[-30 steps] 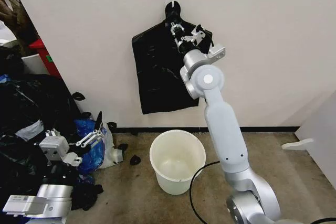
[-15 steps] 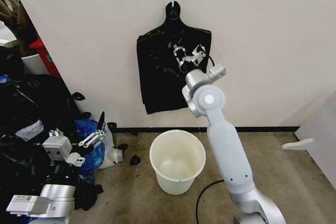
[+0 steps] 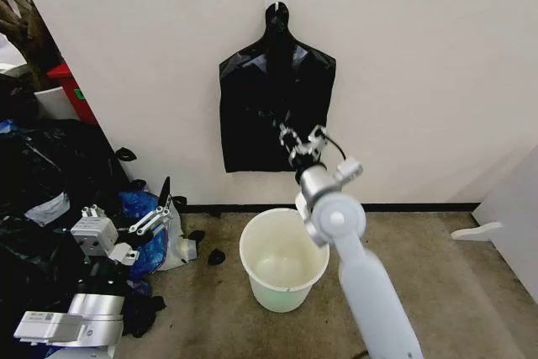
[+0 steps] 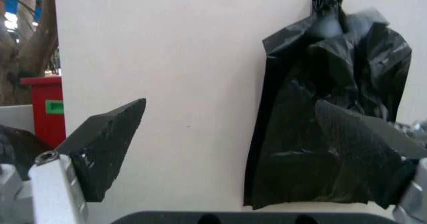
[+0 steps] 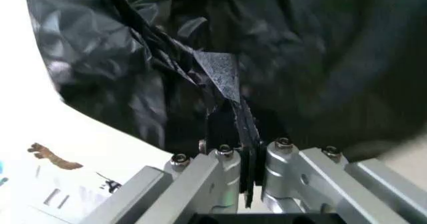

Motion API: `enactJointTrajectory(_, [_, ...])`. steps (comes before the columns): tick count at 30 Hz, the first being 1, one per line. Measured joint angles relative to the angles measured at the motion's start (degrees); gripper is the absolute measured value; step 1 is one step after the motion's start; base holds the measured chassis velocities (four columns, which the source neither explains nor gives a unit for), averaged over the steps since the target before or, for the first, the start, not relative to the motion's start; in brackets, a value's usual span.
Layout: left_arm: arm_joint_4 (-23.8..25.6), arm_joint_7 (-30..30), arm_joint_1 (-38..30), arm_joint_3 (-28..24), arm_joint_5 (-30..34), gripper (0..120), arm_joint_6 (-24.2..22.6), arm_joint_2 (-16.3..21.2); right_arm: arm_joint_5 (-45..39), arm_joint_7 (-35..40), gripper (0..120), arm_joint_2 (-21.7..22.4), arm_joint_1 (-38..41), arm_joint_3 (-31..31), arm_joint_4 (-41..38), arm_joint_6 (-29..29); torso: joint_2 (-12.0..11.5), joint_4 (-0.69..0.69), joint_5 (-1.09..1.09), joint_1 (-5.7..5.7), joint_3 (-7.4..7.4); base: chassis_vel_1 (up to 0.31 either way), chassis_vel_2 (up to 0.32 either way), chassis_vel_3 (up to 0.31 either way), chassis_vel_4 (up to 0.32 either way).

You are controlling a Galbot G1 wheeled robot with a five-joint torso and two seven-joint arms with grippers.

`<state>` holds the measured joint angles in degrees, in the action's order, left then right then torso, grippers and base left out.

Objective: Place the garbage bag over the trash bin.

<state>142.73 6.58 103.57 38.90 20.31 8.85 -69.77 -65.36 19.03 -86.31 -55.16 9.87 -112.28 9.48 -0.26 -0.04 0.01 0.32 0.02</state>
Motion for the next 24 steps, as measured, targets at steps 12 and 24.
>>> enactJointTrajectory(12, [-0.78,-0.17,-0.87,-0.38,0.15,100,0.38,0.22,3.70,-2.62,0,-0.46,-9.63,0.05,-1.45,-0.84,0.00,0.01,0.00,0.00,0.00,0.000,0.000,0.000,0.000])
enactJointTrajectory(24, [-1.71,-0.17,-1.70,-0.49,0.44,100,0.59,0.39,6.65,-5.75,0,-1.98,-19.30,0.27,-1.43,-2.02,0.00,0.00,-0.01,0.00,0.00,0.000,0.000,0.000,0.000])
